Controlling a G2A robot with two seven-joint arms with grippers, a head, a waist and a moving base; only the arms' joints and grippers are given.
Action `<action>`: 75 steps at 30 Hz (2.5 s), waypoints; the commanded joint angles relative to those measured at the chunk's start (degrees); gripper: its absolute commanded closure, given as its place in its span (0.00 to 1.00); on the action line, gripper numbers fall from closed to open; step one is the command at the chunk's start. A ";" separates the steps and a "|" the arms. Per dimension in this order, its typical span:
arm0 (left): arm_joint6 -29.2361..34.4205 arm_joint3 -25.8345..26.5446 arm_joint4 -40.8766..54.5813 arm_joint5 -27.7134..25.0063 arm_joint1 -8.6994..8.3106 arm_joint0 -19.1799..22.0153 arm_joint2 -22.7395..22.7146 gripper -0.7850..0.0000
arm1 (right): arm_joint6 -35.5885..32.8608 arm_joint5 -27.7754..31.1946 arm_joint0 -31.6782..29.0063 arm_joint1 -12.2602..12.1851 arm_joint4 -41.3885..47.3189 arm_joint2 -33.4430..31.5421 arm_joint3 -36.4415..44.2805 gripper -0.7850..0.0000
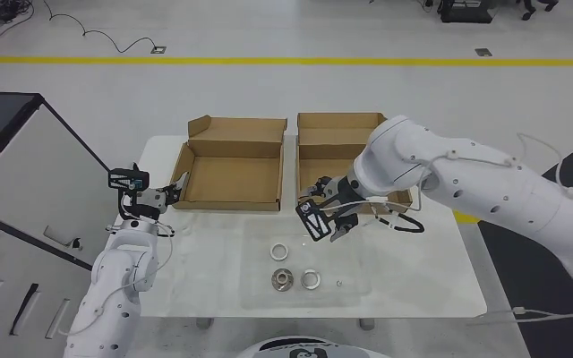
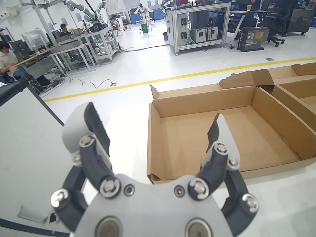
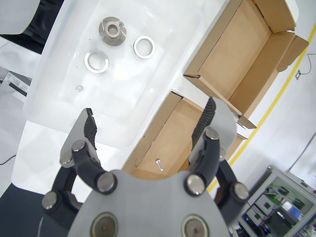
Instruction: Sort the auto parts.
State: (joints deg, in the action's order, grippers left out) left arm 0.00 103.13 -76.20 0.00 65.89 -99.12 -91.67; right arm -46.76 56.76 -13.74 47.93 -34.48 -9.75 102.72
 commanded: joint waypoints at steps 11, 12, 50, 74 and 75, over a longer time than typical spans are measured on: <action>0.00 0.00 0.00 0.00 0.00 0.00 0.00 0.00 | -18.73 -17.93 -2.87 1.68 6.27 0.01 6.72 0.00; 0.00 0.00 0.00 0.00 0.00 0.00 0.00 0.00 | -20.60 -19.79 -3.06 1.92 7.20 0.01 7.38 0.00; 0.00 0.00 0.00 0.00 0.00 0.00 0.00 0.00 | -39.56 -39.14 -9.68 2.20 13.99 0.01 11.93 0.00; 0.00 0.00 0.00 0.00 0.00 0.00 0.00 0.00 | -37.86 -37.09 -15.16 2.28 12.13 0.01 7.38 0.03; 0.00 0.00 0.00 0.00 0.00 0.00 0.00 0.00 | -37.95 -37.18 -15.35 2.21 12.07 0.01 7.52 0.08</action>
State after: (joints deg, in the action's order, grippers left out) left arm 0.00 103.13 -76.20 0.00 65.89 -99.12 -91.67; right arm -84.64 19.64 -28.95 50.20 -22.37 -9.74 110.14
